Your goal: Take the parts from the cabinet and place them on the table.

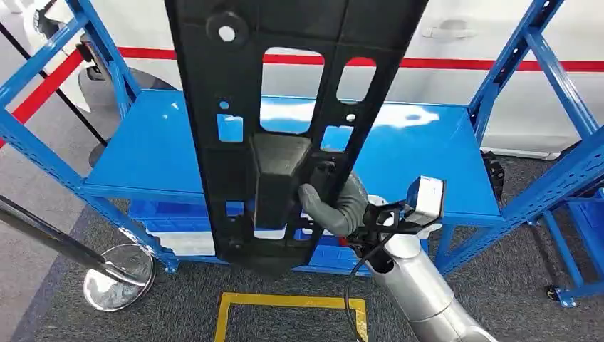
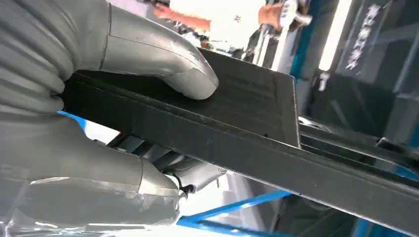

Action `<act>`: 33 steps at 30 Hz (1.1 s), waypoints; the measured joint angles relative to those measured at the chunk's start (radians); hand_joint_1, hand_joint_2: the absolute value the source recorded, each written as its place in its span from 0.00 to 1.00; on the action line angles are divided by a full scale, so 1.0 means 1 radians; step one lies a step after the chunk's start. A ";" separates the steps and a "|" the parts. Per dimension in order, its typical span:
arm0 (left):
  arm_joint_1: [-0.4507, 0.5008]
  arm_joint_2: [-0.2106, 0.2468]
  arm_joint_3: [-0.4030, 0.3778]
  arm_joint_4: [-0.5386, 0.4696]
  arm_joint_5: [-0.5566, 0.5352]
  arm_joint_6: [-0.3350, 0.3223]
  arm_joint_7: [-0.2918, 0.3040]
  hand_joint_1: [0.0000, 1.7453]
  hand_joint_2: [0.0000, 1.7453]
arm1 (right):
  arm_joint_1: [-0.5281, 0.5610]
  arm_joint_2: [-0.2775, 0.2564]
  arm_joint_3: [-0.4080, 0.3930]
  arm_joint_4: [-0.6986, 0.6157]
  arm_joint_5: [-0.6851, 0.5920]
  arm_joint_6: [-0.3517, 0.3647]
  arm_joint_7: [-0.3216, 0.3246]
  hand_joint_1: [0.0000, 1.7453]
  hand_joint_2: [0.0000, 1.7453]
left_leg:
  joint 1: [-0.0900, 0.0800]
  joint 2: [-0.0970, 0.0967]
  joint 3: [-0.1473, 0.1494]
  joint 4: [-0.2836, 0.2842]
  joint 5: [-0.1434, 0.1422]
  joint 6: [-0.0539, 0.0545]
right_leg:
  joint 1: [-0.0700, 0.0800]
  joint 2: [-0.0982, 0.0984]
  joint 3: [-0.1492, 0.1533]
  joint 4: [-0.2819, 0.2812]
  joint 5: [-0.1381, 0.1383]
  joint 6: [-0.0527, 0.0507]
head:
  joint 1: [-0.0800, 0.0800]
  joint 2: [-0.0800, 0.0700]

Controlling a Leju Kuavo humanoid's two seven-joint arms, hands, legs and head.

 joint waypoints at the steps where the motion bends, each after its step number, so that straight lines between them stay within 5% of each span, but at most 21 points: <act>1: 0.000 0.000 0.002 0.000 0.003 0.000 0.000 0.00 1.00 | 0.002 0.000 0.003 -0.003 0.000 -0.002 0.002 0.95 1.00 | 0.001 0.000 -0.034 0.077 -0.041 -0.003 | 0.002 -0.001 0.000 0.000 -0.001 -0.002 | 0.000 0.000; 3: 0.001 0.000 0.005 0.000 0.004 0.007 0.024 0.00 1.00 | 0.010 -0.001 0.008 -0.003 0.002 -0.004 0.010 0.95 1.00 | 0.000 0.000 -0.101 0.227 -0.096 -0.005 | 0.006 -0.004 0.000 0.002 -0.002 -0.005 | 0.000 0.000; 4: -0.003 0.000 0.005 0.000 0.003 0.009 0.032 0.00 1.00 | 0.014 -0.001 0.010 -0.003 0.002 -0.007 0.015 0.95 1.00 | 0.000 0.000 -0.105 0.241 -0.089 -0.004 | 0.008 -0.004 0.000 0.003 -0.002 -0.005 | 0.000 0.000; 5: -0.004 0.000 0.006 0.000 0.005 0.010 0.041 0.00 1.00 | 0.016 -0.001 0.011 -0.003 0.003 -0.010 0.016 0.95 1.00 | 0.000 0.000 -0.086 0.202 -0.059 0.000 | 0.010 -0.004 0.001 0.003 -0.003 -0.006 | 0.000 0.000; 8: -0.001 0.001 0.017 0.000 0.016 0.016 0.079 0.00 1.00 | 0.017 -0.002 0.013 -0.003 0.003 -0.016 0.012 0.95 1.00 | -0.005 0.001 0.039 -0.053 0.051 0.021 | 0.013 0.000 0.007 0.006 -0.003 -0.005 | 0.000 0.000; 12: 0.004 0.000 0.030 0.000 0.030 0.009 0.095 0.00 1.00 | 0.018 -0.003 0.014 -0.002 0.005 -0.030 0.011 0.95 1.00 | -0.014 -0.002 0.042 -0.069 0.050 0.031 | 0.014 -0.002 -0.003 0.006 0.007 0.015 | 0.000 0.000; 13: 0.006 -0.001 0.031 0.000 0.030 0.005 0.096 0.00 1.00 | 0.016 -0.003 0.013 -0.002 0.005 -0.036 0.011 0.95 1.00 | -0.006 -0.002 0.042 -0.082 0.059 0.042 | 0.020 -0.001 -0.005 0.006 0.008 0.021 | 0.000 0.000; 15: 0.005 -0.003 0.031 0.000 0.021 -0.003 0.100 0.00 1.00 | 0.014 -0.003 0.005 -0.002 0.005 -0.041 0.013 0.95 1.00 | -0.003 0.001 0.038 -0.091 0.072 0.054 | 0.013 0.000 -0.024 0.060 -0.058 0.030 | 0.000 0.000; 17: 0.005 -0.003 0.031 0.000 0.019 -0.007 0.106 0.00 1.00 | 0.018 -0.003 -0.002 -0.002 0.005 -0.047 0.013 0.95 1.00 | -0.003 0.002 0.024 -0.088 0.081 0.057 | 0.008 0.000 -0.080 0.216 -0.153 0.038 | 0.000 0.000; 19: 0.004 -0.003 0.032 0.000 0.012 -0.011 0.115 0.00 1.00 | 0.026 -0.005 -0.009 -0.002 0.005 -0.048 0.013 0.95 1.00 | -0.003 0.002 0.007 -0.084 0.091 0.056 | 0.004 -0.001 -0.105 0.310 -0.183 0.044 | 0.000 0.000; 21: 0.003 -0.004 0.032 0.000 0.010 -0.014 0.116 0.00 1.00 | 0.029 -0.006 -0.012 -0.003 0.005 -0.048 0.013 0.95 1.00 | -0.003 0.001 -0.008 -0.078 0.100 0.051 | -0.002 -0.001 -0.037 0.217 -0.128 0.046 | 0.000 0.000; 23: -0.001 -0.004 0.032 0.000 0.008 -0.019 0.118 0.00 1.00 | 0.026 -0.006 -0.013 -0.006 0.007 -0.045 0.013 0.95 1.00 | -0.002 0.000 -0.019 -0.072 0.109 0.042 | -0.007 -0.001 0.084 0.029 -0.076 0.047 | 0.000 0.000; 24: -0.002 -0.004 0.032 0.000 0.005 -0.019 0.118 0.00 1.00 | 0.026 -0.005 -0.014 -0.009 0.007 -0.045 0.014 0.95 1.00 | -0.005 -0.001 -0.023 -0.072 0.114 0.035 | -0.002 0.002 0.096 0.006 -0.089 0.040 | 0.000 0.000; 25: -0.002 -0.003 0.032 0.000 0.002 -0.020 0.118 0.00 1.00 | 0.025 -0.005 -0.016 -0.011 0.008 -0.045 0.014 0.95 1.00 | -0.005 -0.001 -0.021 -0.074 0.119 0.028 | 0.004 0.008 0.084 0.013 -0.064 0.034 | 0.000 0.000; 28: -0.002 -0.003 0.032 0.000 0.001 -0.020 0.122 0.00 1.00 | 0.020 -0.004 -0.018 -0.012 0.011 -0.048 0.020 0.95 1.00 | -0.006 -0.003 -0.029 -0.080 0.143 0.006 | 0.004 0.006 0.071 0.003 -0.054 0.013 | 0.000 0.000; 29: -0.002 -0.003 0.032 0.000 0.001 -0.020 0.122 0.00 1.00 | 0.017 -0.004 -0.018 -0.012 0.011 -0.049 0.023 0.95 1.00 | 0.001 -0.001 -0.034 -0.069 0.126 0.004 | 0.000 -0.002 0.064 0.000 -0.042 0.002 | 0.000 0.000; 30: -0.004 -0.003 0.032 0.000 0.001 -0.020 0.122 0.00 1.00 | 0.017 -0.003 -0.019 -0.012 0.013 -0.049 0.025 0.95 1.00 | -0.001 0.001 -0.052 -0.038 0.075 0.001 | 0.001 -0.003 0.051 0.000 -0.033 -0.007 | 0.000 0.000; 32: -0.010 -0.003 0.032 0.000 0.000 -0.020 0.122 0.00 1.00 | 0.016 -0.003 -0.019 -0.015 0.014 -0.049 0.028 0.95 1.00 | 0.000 0.002 -0.089 0.107 -0.049 -0.005 | 0.004 -0.006 0.023 0.001 -0.011 -0.013 | 0.000 0.000; 33: -0.012 -0.003 0.032 0.000 0.000 -0.020 0.122 0.00 1.00 | 0.016 -0.003 -0.019 -0.015 0.014 -0.049 0.029 0.95 1.00 | 0.000 0.002 -0.102 0.185 -0.088 -0.007 | 0.006 -0.007 0.007 0.002 0.000 -0.014 | 0.000 0.000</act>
